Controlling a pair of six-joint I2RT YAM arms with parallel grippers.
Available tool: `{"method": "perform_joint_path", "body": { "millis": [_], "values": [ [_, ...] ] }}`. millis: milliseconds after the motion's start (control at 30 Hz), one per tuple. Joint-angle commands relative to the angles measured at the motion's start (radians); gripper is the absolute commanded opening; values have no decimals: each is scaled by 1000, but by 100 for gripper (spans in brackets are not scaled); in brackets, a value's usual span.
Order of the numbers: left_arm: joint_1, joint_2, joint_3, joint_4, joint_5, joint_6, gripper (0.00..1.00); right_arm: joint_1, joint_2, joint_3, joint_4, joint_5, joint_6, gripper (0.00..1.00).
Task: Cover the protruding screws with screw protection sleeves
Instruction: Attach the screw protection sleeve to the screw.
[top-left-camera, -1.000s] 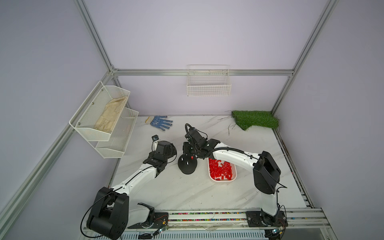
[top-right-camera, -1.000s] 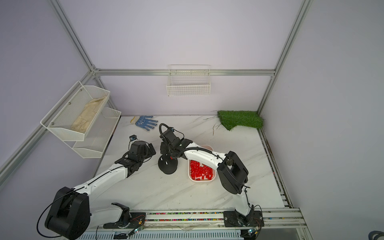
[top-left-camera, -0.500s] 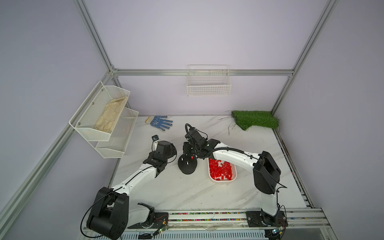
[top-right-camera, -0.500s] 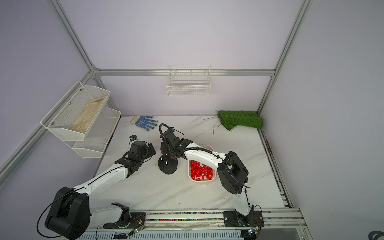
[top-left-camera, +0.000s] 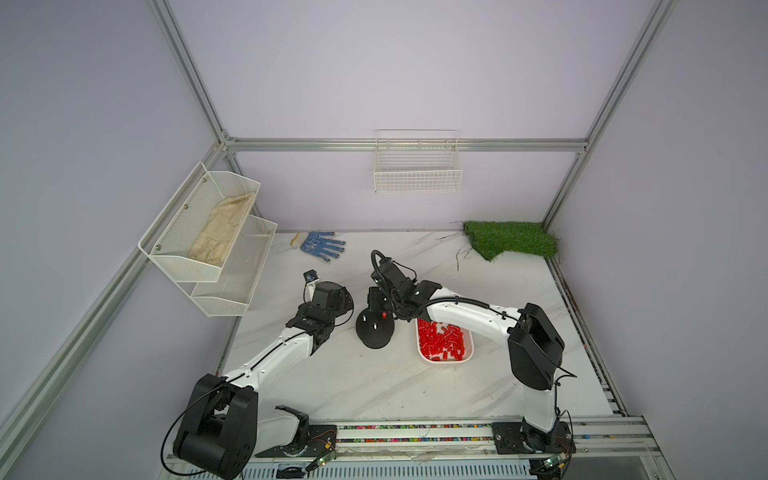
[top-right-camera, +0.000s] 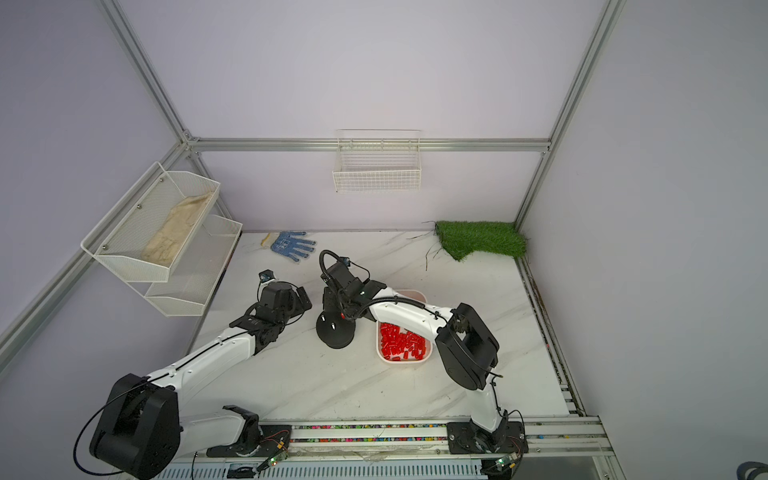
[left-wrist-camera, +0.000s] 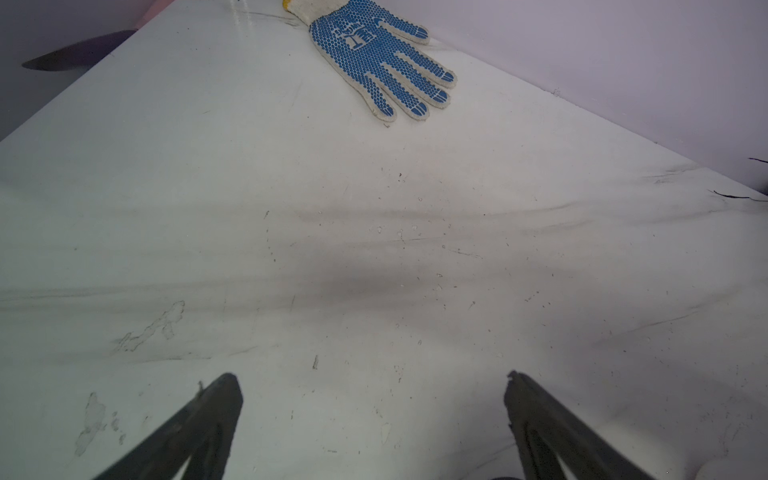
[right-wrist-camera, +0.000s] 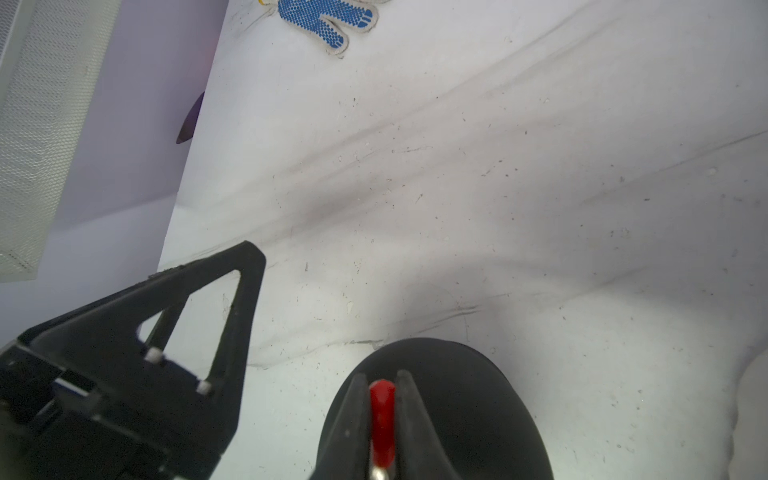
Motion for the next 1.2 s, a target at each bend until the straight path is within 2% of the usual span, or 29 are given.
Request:
{"method": "perform_joint_path", "body": {
  "millis": [0,1167],
  "values": [
    [-4,-3,22,20,-5,-10,100,9,-46,0,18,19,8,15],
    [-5,-11,9,26,-7,-15,100,16,-42,-22,17,17,16,15]
  ]
}}
